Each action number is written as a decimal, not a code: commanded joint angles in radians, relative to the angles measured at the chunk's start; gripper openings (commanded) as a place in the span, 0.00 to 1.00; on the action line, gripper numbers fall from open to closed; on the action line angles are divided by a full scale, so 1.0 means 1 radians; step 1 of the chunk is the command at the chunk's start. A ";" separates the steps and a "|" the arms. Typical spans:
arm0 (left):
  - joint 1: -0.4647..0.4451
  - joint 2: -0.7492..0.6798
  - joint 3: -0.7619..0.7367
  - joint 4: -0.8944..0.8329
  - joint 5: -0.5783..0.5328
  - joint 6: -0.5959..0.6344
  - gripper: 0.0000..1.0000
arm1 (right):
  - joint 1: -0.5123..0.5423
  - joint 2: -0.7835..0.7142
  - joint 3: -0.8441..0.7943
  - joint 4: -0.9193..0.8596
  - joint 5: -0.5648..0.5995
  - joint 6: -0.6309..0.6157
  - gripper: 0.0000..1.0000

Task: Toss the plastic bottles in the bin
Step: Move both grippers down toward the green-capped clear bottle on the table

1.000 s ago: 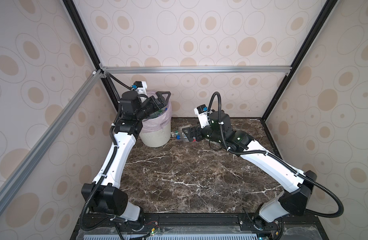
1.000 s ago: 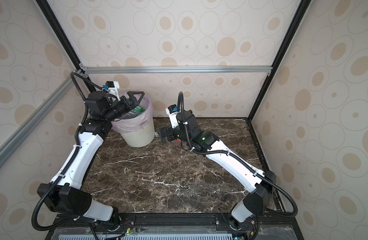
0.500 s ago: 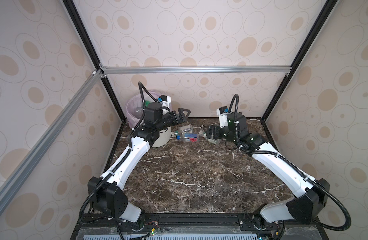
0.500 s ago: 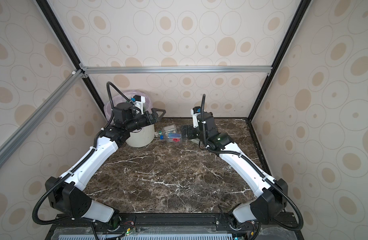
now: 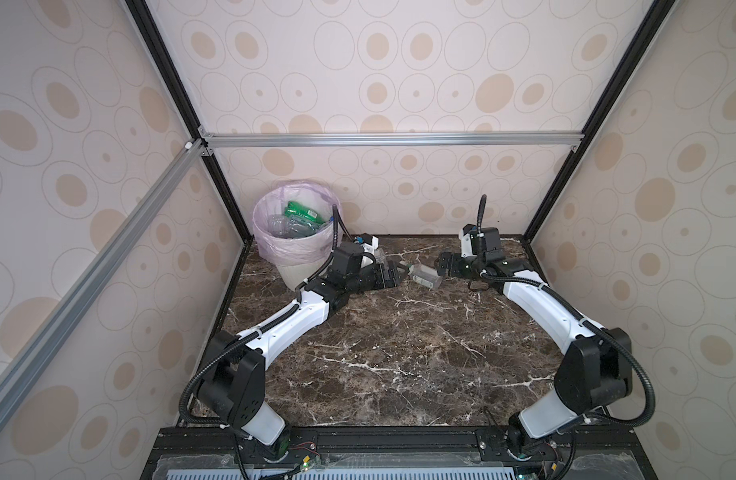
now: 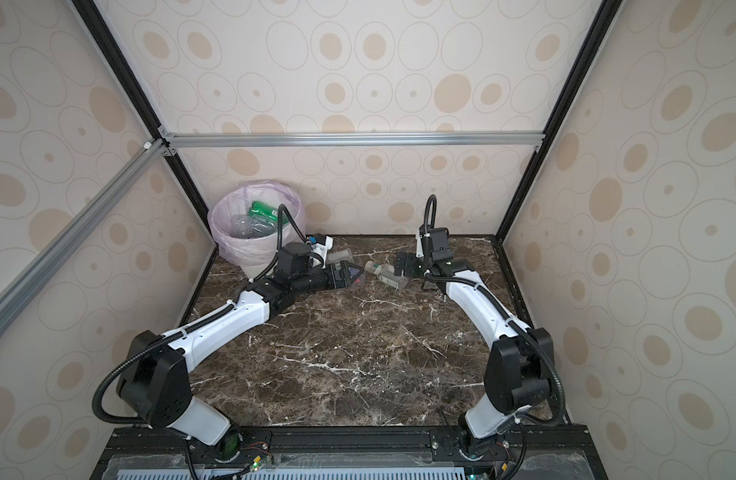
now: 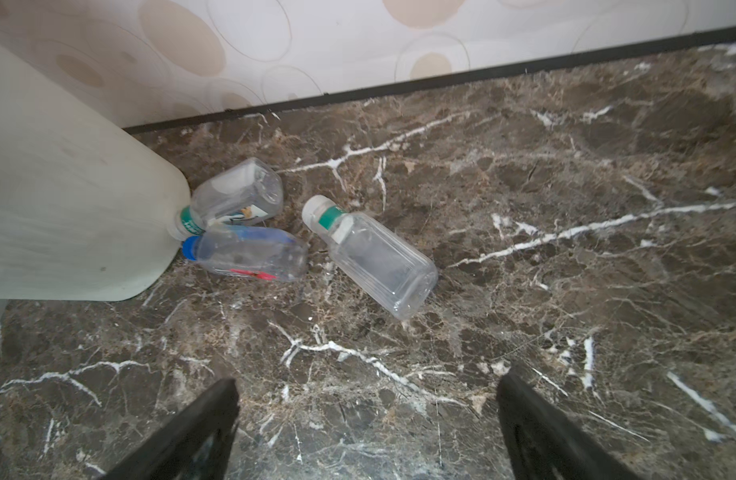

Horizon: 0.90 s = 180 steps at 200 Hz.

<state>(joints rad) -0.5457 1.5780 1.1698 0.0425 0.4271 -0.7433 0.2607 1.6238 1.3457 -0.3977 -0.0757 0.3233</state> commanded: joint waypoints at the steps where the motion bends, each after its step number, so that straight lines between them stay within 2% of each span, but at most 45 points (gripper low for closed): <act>1: -0.006 0.020 -0.025 0.090 0.016 -0.045 0.99 | -0.015 0.073 0.047 -0.025 -0.023 -0.022 1.00; 52: -0.006 0.083 -0.050 0.128 0.027 -0.064 0.99 | -0.016 0.272 0.186 -0.053 -0.045 -0.061 1.00; 127: -0.006 0.176 -0.010 0.140 0.038 -0.075 0.99 | -0.018 0.479 0.381 -0.081 -0.040 -0.115 1.00; 137: -0.006 0.184 -0.004 0.139 0.068 -0.075 0.99 | -0.017 0.505 0.408 -0.092 -0.042 -0.121 1.00; 180: -0.004 0.194 -0.002 0.132 0.070 -0.075 0.99 | -0.017 0.578 0.475 -0.139 -0.134 -0.106 1.00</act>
<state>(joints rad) -0.5472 1.7657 1.1255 0.1566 0.4801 -0.8082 0.2436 2.1750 1.7897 -0.4801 -0.1528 0.2234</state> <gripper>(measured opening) 0.990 0.997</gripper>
